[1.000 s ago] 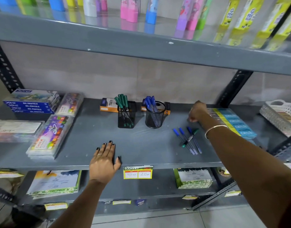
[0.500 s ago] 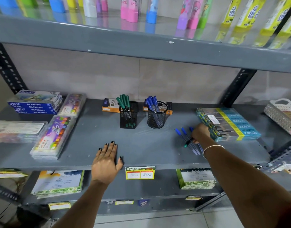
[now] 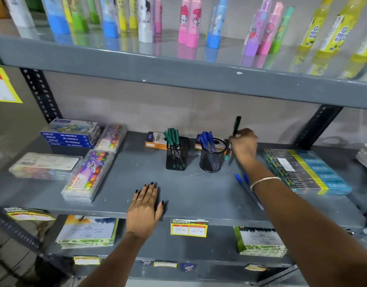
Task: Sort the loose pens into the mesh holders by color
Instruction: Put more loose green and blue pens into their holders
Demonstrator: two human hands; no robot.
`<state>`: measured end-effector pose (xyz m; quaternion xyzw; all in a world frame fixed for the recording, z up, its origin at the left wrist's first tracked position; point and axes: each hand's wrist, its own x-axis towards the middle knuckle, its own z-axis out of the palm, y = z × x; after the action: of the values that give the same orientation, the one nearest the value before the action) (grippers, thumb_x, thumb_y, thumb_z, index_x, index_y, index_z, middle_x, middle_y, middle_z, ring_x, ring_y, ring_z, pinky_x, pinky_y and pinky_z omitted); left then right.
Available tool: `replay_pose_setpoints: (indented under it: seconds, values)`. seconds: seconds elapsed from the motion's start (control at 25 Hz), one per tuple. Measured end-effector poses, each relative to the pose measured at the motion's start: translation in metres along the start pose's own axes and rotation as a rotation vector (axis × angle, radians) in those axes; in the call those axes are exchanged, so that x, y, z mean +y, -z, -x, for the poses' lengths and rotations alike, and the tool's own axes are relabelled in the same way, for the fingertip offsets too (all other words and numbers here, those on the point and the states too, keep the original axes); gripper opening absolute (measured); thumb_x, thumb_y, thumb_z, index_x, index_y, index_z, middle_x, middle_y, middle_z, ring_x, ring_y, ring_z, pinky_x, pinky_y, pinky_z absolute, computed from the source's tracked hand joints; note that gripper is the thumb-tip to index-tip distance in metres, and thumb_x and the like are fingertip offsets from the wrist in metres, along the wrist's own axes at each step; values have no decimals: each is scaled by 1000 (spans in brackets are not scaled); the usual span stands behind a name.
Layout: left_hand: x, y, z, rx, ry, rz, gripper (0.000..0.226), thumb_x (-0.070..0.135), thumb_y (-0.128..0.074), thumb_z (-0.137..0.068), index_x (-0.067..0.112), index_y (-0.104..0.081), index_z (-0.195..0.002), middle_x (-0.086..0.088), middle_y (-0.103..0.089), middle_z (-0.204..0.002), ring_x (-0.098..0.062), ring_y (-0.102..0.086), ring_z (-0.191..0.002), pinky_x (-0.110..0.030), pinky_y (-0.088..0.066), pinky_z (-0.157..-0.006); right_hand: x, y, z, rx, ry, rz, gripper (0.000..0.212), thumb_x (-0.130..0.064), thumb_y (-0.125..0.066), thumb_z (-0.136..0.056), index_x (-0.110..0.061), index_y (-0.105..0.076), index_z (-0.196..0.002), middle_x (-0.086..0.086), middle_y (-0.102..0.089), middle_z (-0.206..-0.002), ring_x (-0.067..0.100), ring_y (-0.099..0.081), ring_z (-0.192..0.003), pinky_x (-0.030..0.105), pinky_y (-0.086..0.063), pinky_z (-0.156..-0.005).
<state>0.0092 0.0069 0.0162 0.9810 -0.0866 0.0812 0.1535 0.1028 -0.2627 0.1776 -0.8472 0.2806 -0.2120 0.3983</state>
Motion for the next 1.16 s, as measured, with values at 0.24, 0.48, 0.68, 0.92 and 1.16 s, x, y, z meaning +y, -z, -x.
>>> replay_pose_setpoints:
  seconds: [0.24,0.48,0.68,0.92,1.16]
  values:
    - [-19,-3,-4,40,30,-7,57,39,-35,-80,1,-66,-110,-13,-64,-116,-28,-59,-107,-39,-41,-94,-76,-67,23,-166,219,50,28,-12,-61,-85,-2,-65,-112,18,-68,-117,32,-66,-108,29,-52,-84]
    - [-22,-9,-7,60,4,8,57,36,-36,-75,0,-67,-107,-14,-65,-114,-29,-61,-104,-37,-33,-97,-79,-119,25,-377,295,428,23,0,-53,-90,3,-58,-112,19,-64,-117,33,-64,-109,36,-54,-89]
    - [-21,-10,-8,44,-11,-1,58,38,-36,-75,1,-68,-107,-13,-65,-114,-28,-62,-103,-35,-38,-95,-72,-134,29,-458,299,535,27,5,-45,-92,4,-56,-116,16,-62,-122,31,-62,-113,34,-50,-92]
    - [-23,-11,-6,29,-6,-20,58,38,-36,-76,0,-67,-108,-14,-65,-114,-29,-61,-104,-35,-26,-97,-69,-142,32,-492,316,574,28,-2,-45,-93,1,-57,-119,16,-61,-126,31,-60,-116,34,-49,-93]
    - [-23,-11,-6,57,-20,-4,57,35,-36,-76,-2,-66,-109,-16,-64,-115,-31,-61,-104,-36,-27,-97,-91,-134,28,-524,298,528,25,4,-64,-82,2,-59,-106,18,-64,-121,30,-65,-110,32,-53,-90]
